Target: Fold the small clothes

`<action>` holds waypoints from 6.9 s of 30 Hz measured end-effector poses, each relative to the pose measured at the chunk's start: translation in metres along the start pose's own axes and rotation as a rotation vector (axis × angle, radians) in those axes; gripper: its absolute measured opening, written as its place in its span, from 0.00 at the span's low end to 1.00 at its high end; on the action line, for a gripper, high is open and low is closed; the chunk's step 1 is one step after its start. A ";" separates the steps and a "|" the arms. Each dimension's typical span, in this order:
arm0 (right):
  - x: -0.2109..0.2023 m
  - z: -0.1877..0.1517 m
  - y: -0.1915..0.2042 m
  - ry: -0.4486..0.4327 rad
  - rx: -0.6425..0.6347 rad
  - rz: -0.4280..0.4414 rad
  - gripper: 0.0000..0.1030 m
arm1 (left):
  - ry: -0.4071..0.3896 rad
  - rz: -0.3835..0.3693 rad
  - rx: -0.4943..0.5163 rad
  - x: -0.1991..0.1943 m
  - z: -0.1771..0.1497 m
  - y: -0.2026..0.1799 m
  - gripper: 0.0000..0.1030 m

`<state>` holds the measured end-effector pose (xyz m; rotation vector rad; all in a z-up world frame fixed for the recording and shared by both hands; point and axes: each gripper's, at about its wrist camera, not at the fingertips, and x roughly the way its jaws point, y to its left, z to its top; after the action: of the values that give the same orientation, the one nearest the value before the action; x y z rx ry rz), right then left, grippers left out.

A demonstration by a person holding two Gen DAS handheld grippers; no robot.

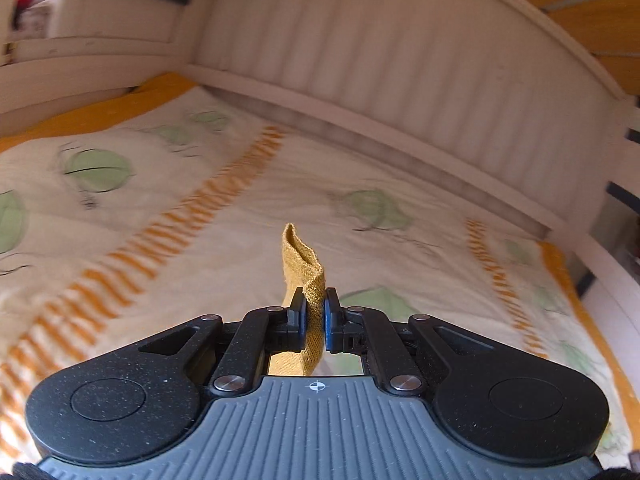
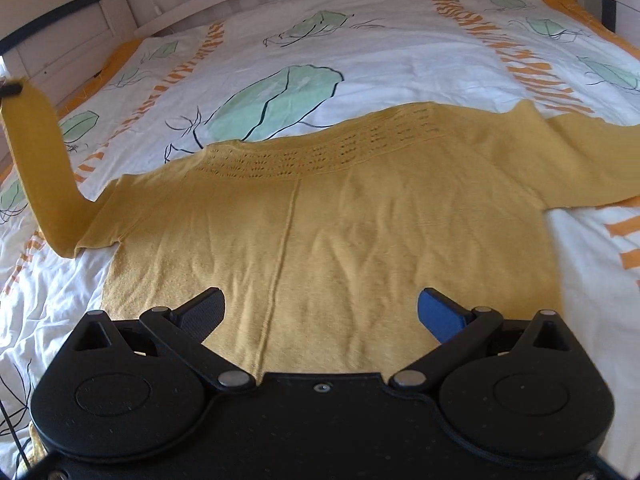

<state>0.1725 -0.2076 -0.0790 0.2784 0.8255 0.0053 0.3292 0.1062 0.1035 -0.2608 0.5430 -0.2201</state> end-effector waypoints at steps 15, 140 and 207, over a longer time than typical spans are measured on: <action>-0.025 -0.011 -0.049 -0.029 0.107 -0.022 0.99 | 0.212 -0.199 0.091 0.088 -0.121 -0.167 0.08; -0.010 0.086 -0.260 -0.110 0.150 -0.217 0.91 | 0.369 -0.064 0.531 0.159 -0.258 -0.272 0.82; -0.024 0.172 -0.013 -0.211 -0.111 0.215 0.10 | 0.394 -0.002 0.161 0.064 -0.173 -0.045 0.87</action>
<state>0.2795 -0.2644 0.0454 0.2569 0.5804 0.2186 0.2842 0.0141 -0.0565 -0.0596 0.9103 -0.3184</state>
